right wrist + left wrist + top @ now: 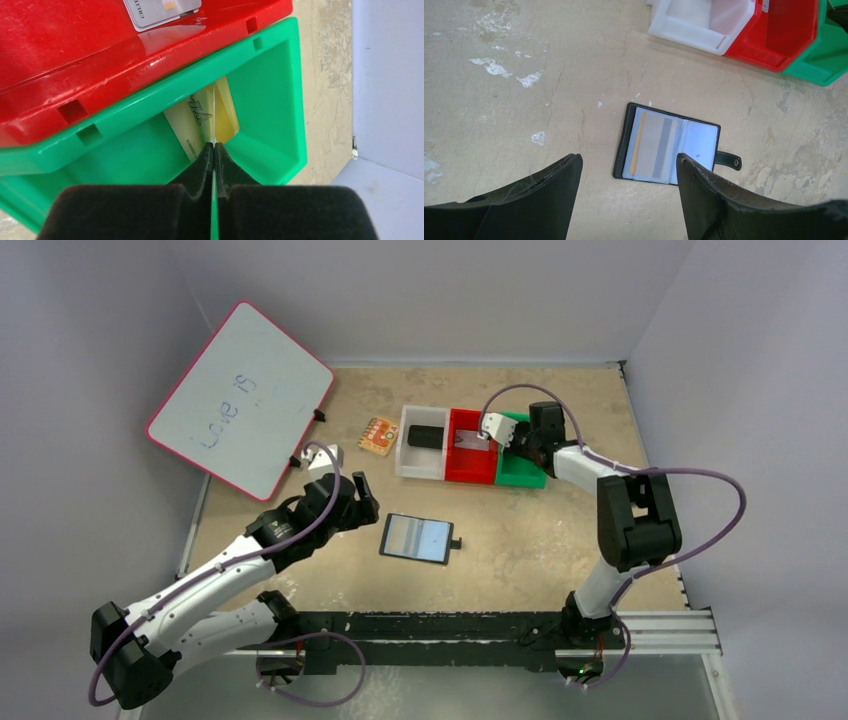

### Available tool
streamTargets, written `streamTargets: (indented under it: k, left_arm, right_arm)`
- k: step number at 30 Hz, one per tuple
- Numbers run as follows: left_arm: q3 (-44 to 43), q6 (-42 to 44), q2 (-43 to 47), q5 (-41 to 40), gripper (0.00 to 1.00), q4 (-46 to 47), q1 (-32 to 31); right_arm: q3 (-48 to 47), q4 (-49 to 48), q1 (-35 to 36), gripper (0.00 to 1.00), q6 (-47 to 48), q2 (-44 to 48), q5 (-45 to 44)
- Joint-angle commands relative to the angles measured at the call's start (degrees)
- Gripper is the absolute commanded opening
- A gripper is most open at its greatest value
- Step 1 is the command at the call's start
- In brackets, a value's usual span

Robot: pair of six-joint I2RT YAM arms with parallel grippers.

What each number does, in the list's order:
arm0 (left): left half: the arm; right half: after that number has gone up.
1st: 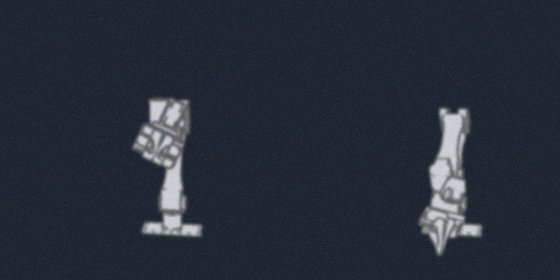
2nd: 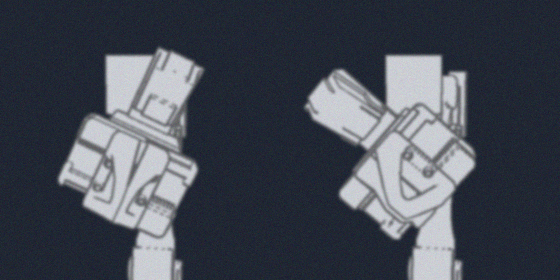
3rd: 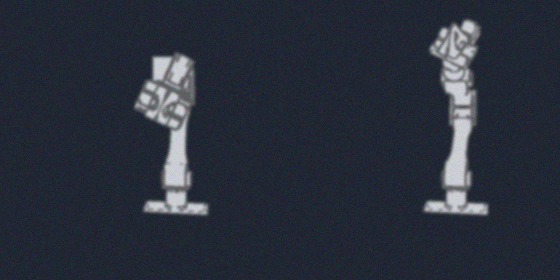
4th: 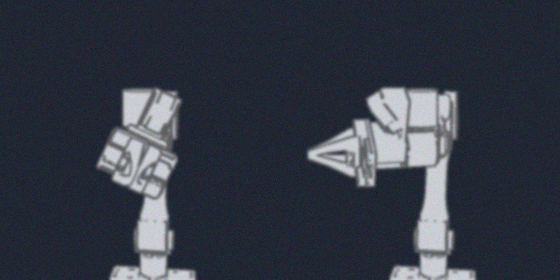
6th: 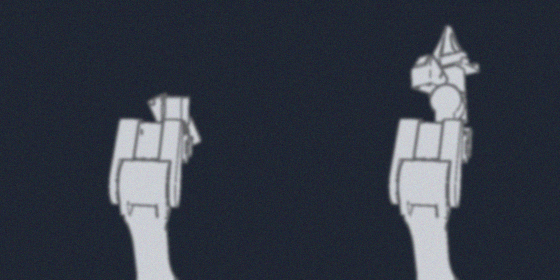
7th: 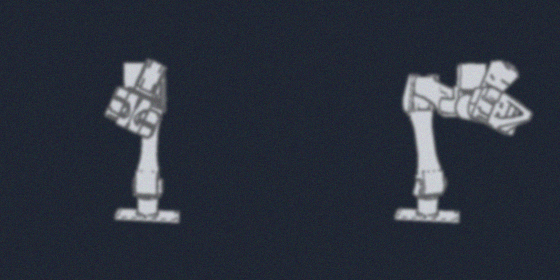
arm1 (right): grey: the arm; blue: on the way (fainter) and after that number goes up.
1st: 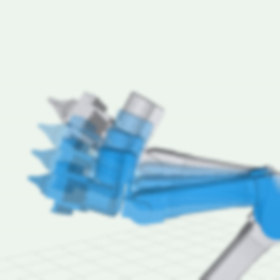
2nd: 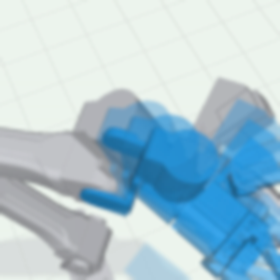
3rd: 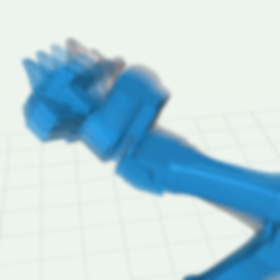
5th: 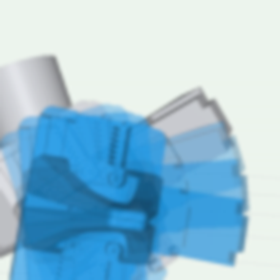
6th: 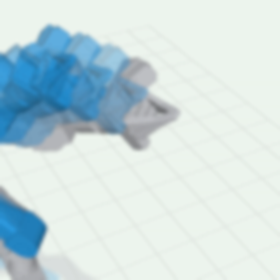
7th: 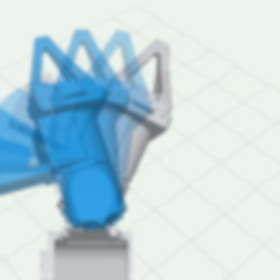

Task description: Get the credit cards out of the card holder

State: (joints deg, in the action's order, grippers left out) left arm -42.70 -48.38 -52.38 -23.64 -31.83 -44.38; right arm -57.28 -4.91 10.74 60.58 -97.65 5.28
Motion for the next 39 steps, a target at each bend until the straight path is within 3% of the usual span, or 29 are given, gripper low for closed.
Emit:
streamTargets:
  k: [1, 8, 17, 33, 35, 36, 39]
  left_arm:
    - [-2.87, 1.27, 1.6, -2.24, 0.7, -0.22, 0.0]
    - [-2.74, 1.01, 1.56, -2.51, 0.7, -0.33, 0.0]
    - [-2.59, 1.12, 0.83, -2.23, 0.7, 0.05, 0.04]
    - [-2.08, 0.33, 0.16, -0.92, 0.7, 1.21, 0.0]
    - [-2.08, 0.19, 0.01, -0.72, 0.7, 1.45, 0.0]
    - [-1.98, 0.1, -0.04, -0.59, 0.7, 1.6, 0.0]
    - [-1.63, -0.17, -0.15, -0.13, 0.7, 2.24, 0.0]
  right_arm:
    - [-3.26, -3.42, -0.71, 0.0, 3.07, -1.33, -1.69]
    - [-3.87, -3.91, -1.07, 0.0, 4.54, -3.16, -1.15]
    - [-6.8, 2.95, -1.16, 0.16, 4.81, -5.71, 2.42]
    - [-5.43, 4.42, -2.05, 0.23, 1.64, -3.41, 2.09]
    - [-5.45, 3.62, -2.2, 0.46, -0.19, -2.98, 2.19]
    - [-5.51, 3.2, -2.45, 0.52, -2.27, -2.85, 2.53]
    - [-6.65, 3.32, -2.92, 0.51, -5.29, -3.55, 3.53]
